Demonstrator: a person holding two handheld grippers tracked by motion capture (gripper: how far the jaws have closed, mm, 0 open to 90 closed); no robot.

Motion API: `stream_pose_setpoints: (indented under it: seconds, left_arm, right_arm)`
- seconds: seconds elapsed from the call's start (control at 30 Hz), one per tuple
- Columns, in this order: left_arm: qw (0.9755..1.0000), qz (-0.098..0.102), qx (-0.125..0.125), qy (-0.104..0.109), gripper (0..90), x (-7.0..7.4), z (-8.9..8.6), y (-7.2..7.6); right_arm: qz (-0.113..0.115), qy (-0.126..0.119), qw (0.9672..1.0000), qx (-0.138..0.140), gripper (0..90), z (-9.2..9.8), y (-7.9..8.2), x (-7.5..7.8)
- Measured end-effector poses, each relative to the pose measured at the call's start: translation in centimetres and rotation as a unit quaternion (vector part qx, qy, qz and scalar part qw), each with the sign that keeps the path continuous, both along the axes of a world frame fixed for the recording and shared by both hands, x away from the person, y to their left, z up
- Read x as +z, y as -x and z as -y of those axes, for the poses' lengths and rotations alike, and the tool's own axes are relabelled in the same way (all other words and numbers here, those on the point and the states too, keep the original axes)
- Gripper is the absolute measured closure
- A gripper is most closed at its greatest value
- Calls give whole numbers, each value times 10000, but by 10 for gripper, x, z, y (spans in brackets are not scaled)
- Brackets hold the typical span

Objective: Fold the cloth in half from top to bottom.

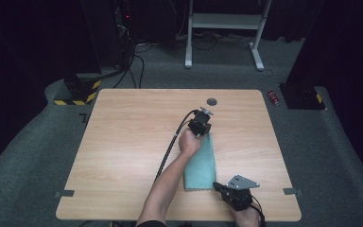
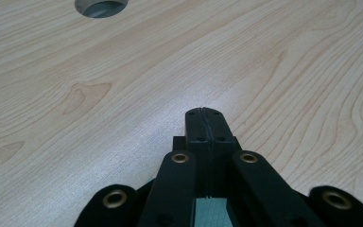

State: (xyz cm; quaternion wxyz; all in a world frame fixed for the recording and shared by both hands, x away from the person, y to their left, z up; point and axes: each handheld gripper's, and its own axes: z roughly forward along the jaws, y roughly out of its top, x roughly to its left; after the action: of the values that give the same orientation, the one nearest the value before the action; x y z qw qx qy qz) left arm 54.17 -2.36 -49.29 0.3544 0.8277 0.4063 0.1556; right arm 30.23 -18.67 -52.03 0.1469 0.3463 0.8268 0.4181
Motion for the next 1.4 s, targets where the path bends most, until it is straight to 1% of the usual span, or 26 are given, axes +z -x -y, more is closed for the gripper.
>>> stream_pose_setpoints:
  seconds: [0.13,0.23,0.3,0.37,0.4,0.47,0.5,0.57,0.63,0.67,0.7,0.73,0.77,0.8,0.87,0.9,1.03,1.1,1.17,1.2,1.27,1.33,1.4]
  left_arm:
    - [10000,-26,4,-70,900,-3,2,-1]
    - [10000,-46,-1,-58,900,-6,3,-3]
    - [10000,-21,-12,-47,900,-7,6,-2]
    - [9999,-2,-33,-97,900,-8,8,-2]
    - [9999,14,-45,-141,900,-9,8,-2]
    - [9999,14,-14,-131,892,-10,7,-2]
    - [10000,22,7,-90,850,-9,6,-2]
    - [10000,20,87,33,729,-4,2,-1]
    - [9997,141,155,104,640,7,-5,2]
    - [9994,219,201,148,611,14,-12,6]
    - [9992,249,237,205,589,18,-16,8]
    - [9988,267,289,292,580,23,-24,13]
    - [9987,260,312,296,569,25,-29,16]
    - [9988,257,316,284,562,28,-35,21]
    - [9989,321,274,209,555,28,-45,32]
    - [9990,318,252,163,553,27,-51,40]
    - [9994,280,216,-55,539,16,-63,57]
    - [9994,244,203,-165,534,10,-68,62]
    - [9993,196,255,-171,531,3,-73,66]
    - [9993,166,290,-143,531,1,-74,67]
    - [9992,124,325,-171,530,-2,-78,67]
    - [9987,121,408,-293,530,-5,-82,67]
    - [9984,111,440,-332,530,-6,-85,67]
  right_arm:
    - [-69,11,10000,-39,900,1,-1,0]
    - [-80,33,10000,-49,900,2,-2,-1]
    - [-93,54,9999,-48,900,2,-3,0]
    - [-112,64,9999,-44,900,2,-3,0]
    - [-130,59,9999,-37,898,2,-4,-1]
    - [-200,77,9998,-19,891,2,-5,-1]
    - [-219,73,9997,-25,881,2,-6,-2]
    - [-244,21,9997,-46,823,4,-7,-1]
    - [-246,-56,9996,-92,789,9,-9,1]
    - [-240,-98,9996,-135,775,11,-9,2]
    - [-212,-136,9995,-191,766,14,-10,4]
    - [-179,-143,9995,-210,764,16,-11,6]
    - [-148,-164,9995,-244,763,18,-13,9]
    - [-117,-163,9995,-239,761,18,-15,11]
    - [-42,-123,9997,-189,760,16,-22,16]
    - [-4,-95,9998,-152,759,15,-24,17]
    - [21,118,9999,0,740,2,-38,17]
    - [17,228,9997,72,732,-4,-44,15]
    - [8,343,9993,115,724,-9,-49,11]
    - [-23,345,9994,103,720,-10,-50,9]
    - [-72,357,9993,98,714,-11,-52,8]
    - [-82,420,9990,109,709,-11,-54,6]
    - [-127,457,9988,120,705,-11,-55,5]
